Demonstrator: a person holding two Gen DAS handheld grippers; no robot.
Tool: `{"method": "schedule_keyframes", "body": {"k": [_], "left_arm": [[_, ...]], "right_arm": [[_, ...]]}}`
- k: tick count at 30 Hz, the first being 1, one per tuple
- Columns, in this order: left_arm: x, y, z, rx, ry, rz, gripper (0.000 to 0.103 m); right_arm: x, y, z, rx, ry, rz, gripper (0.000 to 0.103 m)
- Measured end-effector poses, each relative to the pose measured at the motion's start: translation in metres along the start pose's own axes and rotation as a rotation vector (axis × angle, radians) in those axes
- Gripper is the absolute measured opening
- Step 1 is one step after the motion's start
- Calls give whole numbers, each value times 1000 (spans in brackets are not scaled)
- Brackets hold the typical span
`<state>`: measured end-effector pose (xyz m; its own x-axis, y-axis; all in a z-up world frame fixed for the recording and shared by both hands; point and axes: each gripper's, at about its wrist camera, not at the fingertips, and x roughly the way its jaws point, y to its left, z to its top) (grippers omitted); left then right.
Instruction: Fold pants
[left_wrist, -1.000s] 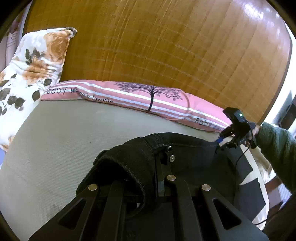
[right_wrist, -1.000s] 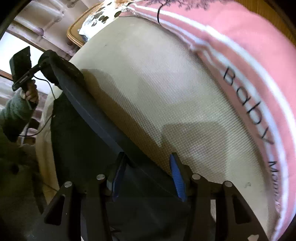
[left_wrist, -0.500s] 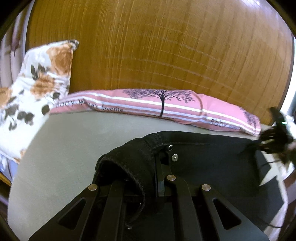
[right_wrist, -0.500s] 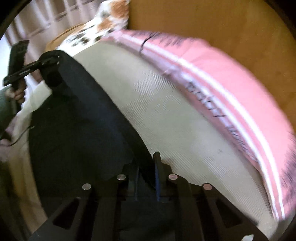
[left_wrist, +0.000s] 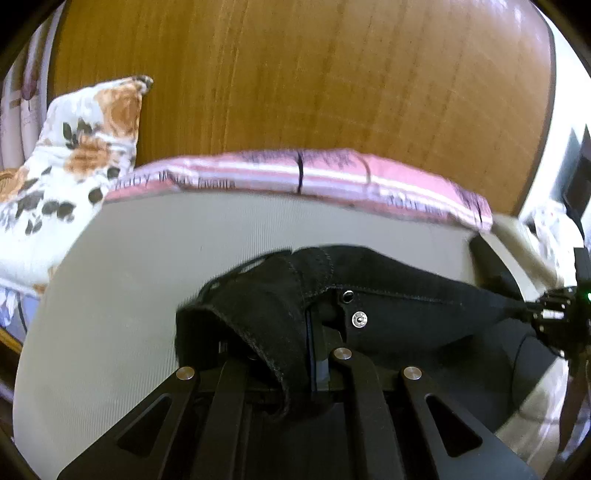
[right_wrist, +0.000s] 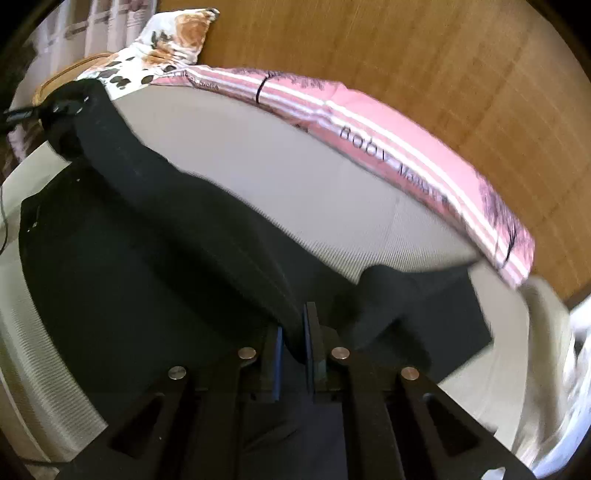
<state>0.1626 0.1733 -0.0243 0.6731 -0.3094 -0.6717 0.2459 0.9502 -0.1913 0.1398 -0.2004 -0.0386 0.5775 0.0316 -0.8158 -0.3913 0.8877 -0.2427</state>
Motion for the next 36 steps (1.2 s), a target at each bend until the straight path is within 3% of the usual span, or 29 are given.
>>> {"method": "schedule_keyframes", "body": {"k": [6,8,10,12,15,17,19,24,30,36], "left_arm": [[7,-5,-46,90,179,27,13],[3,-6,-51,95,208,39,20],[-6,-3,-50,69,217,49,39],[-21,3,-49,46,212,71,50],[-50,13,-50,10,198,97,63],[-67,21,-52,-57,195,105,66],[-85,35,-59,-199,197,60,68],[-92,58,-101,-642,220,-145,68],[-64,48,-113,-814,193,-244,68],[-32,49,-114,-905,202,-219,68]], "right_arm": [[16,30,-41,1,98,11,10],[24,37,-46,-15,128,1,15],[28,37,-45,9,127,2,19],[30,34,-45,49,136,30,29],[23,32,-46,109,118,59,35],[18,33,-48,127,110,67,38],[11,35,-50,136,93,72,45],[-5,41,-58,165,51,77,48],[-28,39,-62,204,7,78,48],[-36,21,-72,277,9,68,49]]}}
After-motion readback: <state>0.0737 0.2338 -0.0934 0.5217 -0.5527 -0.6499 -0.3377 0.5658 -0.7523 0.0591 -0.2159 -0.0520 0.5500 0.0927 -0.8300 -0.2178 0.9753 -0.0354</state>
